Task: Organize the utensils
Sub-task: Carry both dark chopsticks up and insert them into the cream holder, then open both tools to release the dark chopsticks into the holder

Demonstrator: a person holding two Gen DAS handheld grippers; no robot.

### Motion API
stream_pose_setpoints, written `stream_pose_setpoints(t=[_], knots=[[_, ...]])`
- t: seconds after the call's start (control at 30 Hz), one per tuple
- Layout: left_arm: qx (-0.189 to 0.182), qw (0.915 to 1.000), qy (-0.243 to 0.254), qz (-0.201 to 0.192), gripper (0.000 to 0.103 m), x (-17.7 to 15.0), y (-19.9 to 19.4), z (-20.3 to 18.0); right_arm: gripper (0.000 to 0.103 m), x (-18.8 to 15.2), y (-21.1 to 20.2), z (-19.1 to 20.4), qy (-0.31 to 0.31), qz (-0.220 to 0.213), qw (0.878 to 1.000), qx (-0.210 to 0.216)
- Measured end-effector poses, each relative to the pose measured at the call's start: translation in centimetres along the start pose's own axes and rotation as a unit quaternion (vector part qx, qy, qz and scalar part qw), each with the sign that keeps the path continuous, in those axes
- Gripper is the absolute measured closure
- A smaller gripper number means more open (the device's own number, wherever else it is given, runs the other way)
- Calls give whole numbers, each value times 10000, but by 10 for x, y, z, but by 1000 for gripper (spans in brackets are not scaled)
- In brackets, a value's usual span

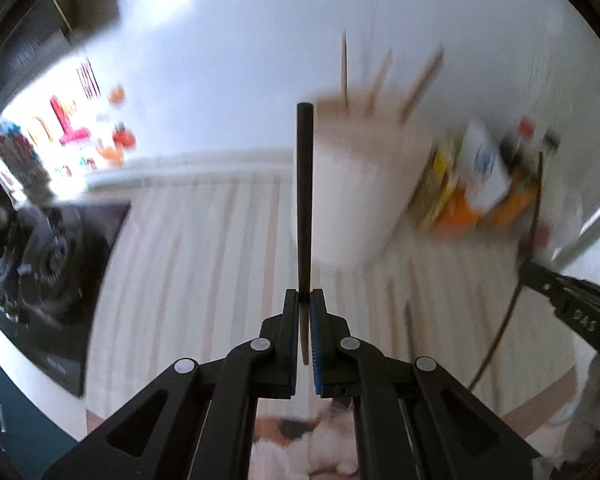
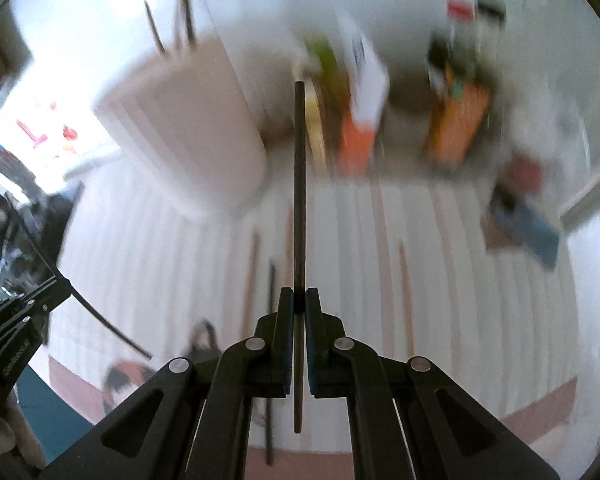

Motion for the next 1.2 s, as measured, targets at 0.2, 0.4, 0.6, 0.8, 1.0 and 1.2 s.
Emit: stream_pose_setpoints(t=[0.2, 0.4, 0.6, 0.8, 1.0, 1.2], knots=[[-566, 9945, -263, -842, 100, 93, -63, -17, 98, 84, -76, 7, -25, -1215, 9923, 252], [-859, 9879, -254, -1263, 100, 164, -85, -38, 98, 177, -123, 22, -159, -2047, 9779, 400], [-794, 9906, -121, -1109, 100, 201, -45, -55, 98, 244, -106, 31, -128, -2348, 9712, 376], [-712, 9956, -142, -596, 100, 202, 9, -58, 98, 274, -68, 35, -128, -2487, 9677, 382], [-596, 9979, -171, -169, 100, 195, 48, -49, 98, 285, -36, 33, -92, -2382, 9706, 334], [-664, 9975, -232, 86, 99, 187, 61, -43, 98, 285, -18, 33, -175, -2286, 9730, 279]])
Point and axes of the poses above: each gripper's, at about its wrist camera, not at the fingertips, and y roughly the way its jaws point, z to its left, x to its top, the point moved 7 cm from there along y, roughly the way its jaws point, and after that the axes turned 12 degrees about -y, right-handed, at the moved point
